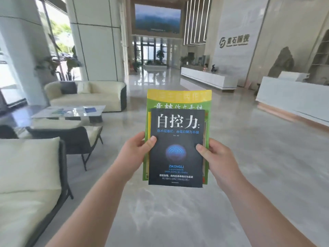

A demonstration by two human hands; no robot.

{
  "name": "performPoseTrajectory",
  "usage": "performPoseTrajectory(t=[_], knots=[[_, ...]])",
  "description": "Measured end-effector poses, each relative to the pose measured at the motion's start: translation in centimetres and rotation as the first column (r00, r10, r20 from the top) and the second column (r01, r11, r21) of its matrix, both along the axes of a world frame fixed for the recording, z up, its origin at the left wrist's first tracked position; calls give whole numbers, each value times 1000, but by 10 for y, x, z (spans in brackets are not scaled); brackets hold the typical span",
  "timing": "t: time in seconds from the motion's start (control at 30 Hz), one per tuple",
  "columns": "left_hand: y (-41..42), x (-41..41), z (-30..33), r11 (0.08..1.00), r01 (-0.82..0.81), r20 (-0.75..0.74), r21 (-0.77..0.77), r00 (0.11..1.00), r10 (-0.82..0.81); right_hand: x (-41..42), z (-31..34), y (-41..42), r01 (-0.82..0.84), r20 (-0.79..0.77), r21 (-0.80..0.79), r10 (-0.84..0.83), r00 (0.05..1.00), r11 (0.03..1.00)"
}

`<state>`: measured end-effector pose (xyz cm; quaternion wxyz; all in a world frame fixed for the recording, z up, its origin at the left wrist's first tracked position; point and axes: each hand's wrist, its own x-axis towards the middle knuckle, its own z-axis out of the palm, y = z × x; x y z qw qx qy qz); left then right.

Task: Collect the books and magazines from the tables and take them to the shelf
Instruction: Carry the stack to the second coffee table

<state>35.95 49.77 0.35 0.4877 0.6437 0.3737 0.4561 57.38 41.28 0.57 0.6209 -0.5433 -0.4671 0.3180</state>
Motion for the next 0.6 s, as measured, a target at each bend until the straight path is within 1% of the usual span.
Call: performPoseTrajectory(t=[0.13,0.33,0.47,0.6], knots=[[116,3,-9,998,-62,2,7,998,62,14,-12,136,-90,3,-10,90,996,996],[285,20,-8,993,-115,17,-27,993,116,29,-10,315,-144,-31,-29,143,989,989],[402,35,-3,985,-165,0,-51,986,165,44,-11,438,-176,-66,-39,173,983,984],[506,53,-15,980,-183,-62,-74,982,179,66,-26,549,-185,-71,-69,180,981,980]])
